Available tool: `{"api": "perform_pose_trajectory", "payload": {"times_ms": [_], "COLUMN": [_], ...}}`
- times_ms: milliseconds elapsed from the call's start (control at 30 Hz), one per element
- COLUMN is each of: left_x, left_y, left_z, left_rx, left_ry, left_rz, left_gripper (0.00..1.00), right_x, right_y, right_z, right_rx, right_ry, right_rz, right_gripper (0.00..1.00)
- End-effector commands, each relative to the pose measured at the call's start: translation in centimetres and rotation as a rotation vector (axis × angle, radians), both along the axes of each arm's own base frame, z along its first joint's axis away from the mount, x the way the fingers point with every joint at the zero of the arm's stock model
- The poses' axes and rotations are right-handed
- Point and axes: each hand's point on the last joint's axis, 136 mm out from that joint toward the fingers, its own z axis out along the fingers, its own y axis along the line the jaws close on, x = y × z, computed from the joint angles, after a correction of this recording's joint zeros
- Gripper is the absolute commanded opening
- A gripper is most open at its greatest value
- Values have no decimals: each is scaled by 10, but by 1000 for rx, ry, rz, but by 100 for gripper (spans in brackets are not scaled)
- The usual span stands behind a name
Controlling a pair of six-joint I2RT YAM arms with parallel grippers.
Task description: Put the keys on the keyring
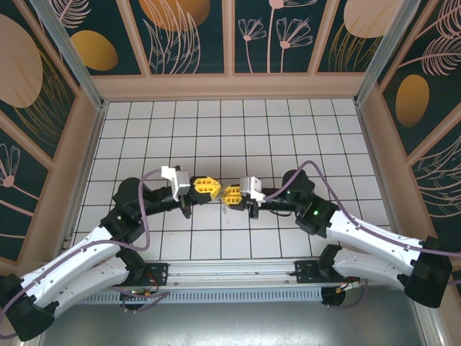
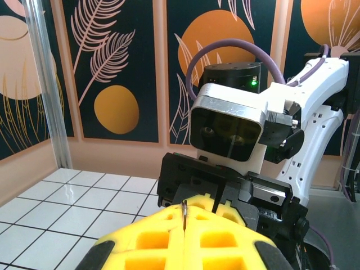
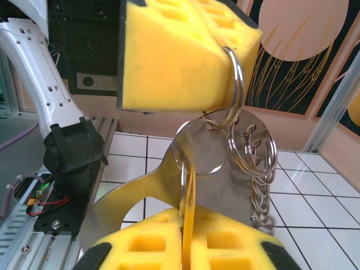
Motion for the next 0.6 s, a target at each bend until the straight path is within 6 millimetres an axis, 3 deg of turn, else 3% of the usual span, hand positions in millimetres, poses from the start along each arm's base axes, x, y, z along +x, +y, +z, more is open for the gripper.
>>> {"api": "perform_pose_trajectory", "payload": {"times_ms": [0, 200, 333, 433, 567], "left_x": [-3, 0, 2, 4, 7], "left_y": [3, 2, 2, 2, 0], "left_z": [7, 4, 1, -2, -4], "left_rx": [-22, -14, -11, -5, 1], "left_ry": [-28, -21, -15, -6, 1], "left_rz": [2, 17, 26, 34, 41], "left_gripper": [0, 0, 0, 0, 0], "right_x": [0, 4, 7, 10, 15], "right_y": [-5, -10, -10, -11, -11], "right_z": [28, 30, 27, 26, 24], "right_rx": [56, 58, 53, 51, 42], "right_ry": [-48, -57, -50, -51, -54], "right_rz": [-30, -66, -84, -104, -128], "right_gripper": [5, 6, 17, 17, 0]}}
